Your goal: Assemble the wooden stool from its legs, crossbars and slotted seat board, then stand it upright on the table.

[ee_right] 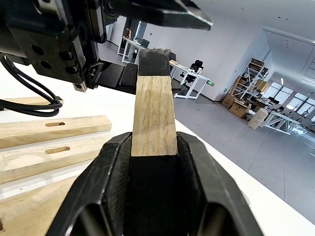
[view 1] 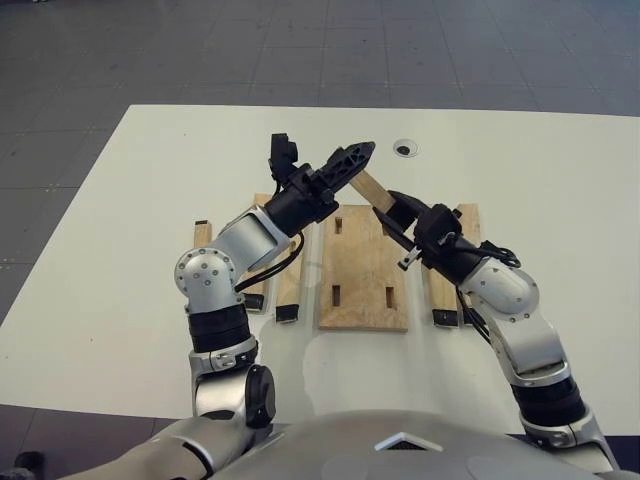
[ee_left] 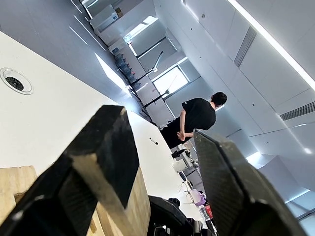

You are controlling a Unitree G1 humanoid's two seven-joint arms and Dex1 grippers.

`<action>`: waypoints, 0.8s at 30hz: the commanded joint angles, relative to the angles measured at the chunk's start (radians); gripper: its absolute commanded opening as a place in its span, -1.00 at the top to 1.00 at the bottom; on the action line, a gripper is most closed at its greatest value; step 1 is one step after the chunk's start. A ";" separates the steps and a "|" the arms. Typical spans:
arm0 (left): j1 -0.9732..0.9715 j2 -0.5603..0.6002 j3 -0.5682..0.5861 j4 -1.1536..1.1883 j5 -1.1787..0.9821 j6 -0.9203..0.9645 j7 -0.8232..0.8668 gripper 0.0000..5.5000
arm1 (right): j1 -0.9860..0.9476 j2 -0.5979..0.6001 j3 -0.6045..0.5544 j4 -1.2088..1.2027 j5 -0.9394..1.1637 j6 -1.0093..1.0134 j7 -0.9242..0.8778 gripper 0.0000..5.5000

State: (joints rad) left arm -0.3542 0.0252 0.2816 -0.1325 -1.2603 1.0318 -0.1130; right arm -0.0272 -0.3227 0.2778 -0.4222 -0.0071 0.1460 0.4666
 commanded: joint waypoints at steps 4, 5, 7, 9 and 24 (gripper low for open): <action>0.004 0.039 -0.037 -0.016 -0.006 0.007 -0.021 0.18 | 0.007 0.000 0.003 -0.027 0.000 0.015 -0.004 0.53; 0.007 0.045 -0.039 -0.017 -0.010 0.008 -0.025 0.22 | 0.009 0.001 -0.001 -0.028 0.004 0.019 -0.006 0.53; 0.004 0.054 -0.040 -0.013 -0.011 0.004 -0.034 0.32 | 0.007 0.001 -0.007 -0.028 0.008 0.024 -0.009 0.53; 0.001 0.061 -0.045 -0.009 -0.003 -0.002 -0.044 0.42 | 0.005 -0.001 -0.010 -0.027 0.009 0.025 -0.010 0.53; 0.003 0.093 -0.072 0.061 0.135 -0.096 -0.106 0.82 | -0.014 0.002 -0.019 -0.031 -0.015 0.044 -0.031 0.53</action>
State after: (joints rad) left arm -0.3515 0.0885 0.2044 -0.0940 -1.1820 0.9597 -0.2349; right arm -0.0233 -0.3189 0.2788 -0.4507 -0.0053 0.1800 0.4545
